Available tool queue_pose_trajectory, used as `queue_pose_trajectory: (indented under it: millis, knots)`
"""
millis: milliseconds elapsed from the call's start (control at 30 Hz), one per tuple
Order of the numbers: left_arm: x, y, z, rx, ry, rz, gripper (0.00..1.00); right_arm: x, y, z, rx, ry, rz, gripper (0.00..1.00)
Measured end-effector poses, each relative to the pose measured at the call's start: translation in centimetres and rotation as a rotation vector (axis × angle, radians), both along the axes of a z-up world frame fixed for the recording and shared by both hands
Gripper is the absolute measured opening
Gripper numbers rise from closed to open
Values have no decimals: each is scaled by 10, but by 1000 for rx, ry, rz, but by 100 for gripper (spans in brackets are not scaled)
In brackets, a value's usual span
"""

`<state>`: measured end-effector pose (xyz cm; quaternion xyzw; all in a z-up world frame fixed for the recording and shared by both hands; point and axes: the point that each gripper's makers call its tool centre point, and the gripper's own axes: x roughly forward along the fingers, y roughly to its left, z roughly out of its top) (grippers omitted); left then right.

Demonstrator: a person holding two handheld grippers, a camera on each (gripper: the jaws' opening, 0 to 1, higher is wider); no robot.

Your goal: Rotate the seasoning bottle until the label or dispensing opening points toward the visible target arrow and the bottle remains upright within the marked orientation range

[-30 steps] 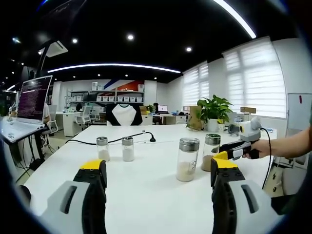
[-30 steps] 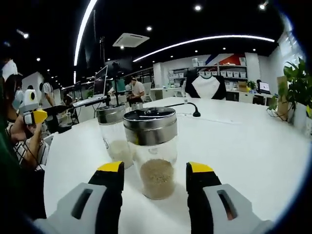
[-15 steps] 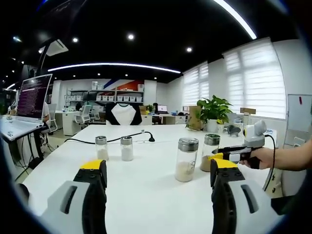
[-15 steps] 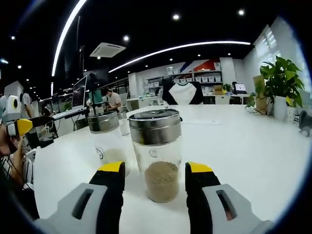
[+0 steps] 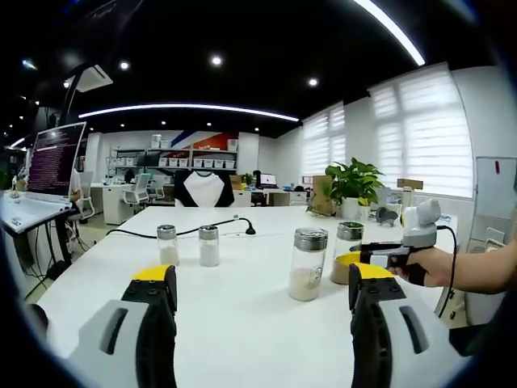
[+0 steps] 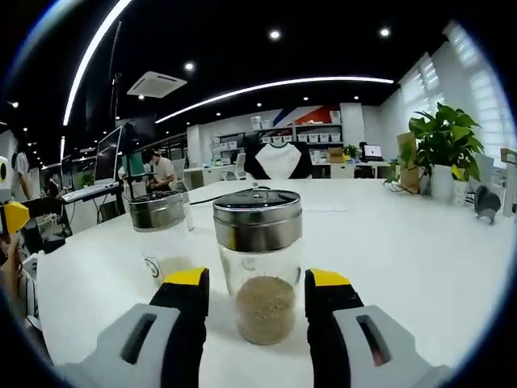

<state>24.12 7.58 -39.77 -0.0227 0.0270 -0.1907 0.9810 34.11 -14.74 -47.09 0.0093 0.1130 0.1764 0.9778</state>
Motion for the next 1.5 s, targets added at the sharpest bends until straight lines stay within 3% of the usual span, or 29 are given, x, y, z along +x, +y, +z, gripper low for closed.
queue_pose_trajectory:
  millis: [433,1500]
  knots:
    - [-2,2,0,-8,0,6,93,7,-3,-3,-62,-22,-36,38]
    - [-2,4,-1,-7,-1,15,93,9,-4,-3,-66,-19,0,37]
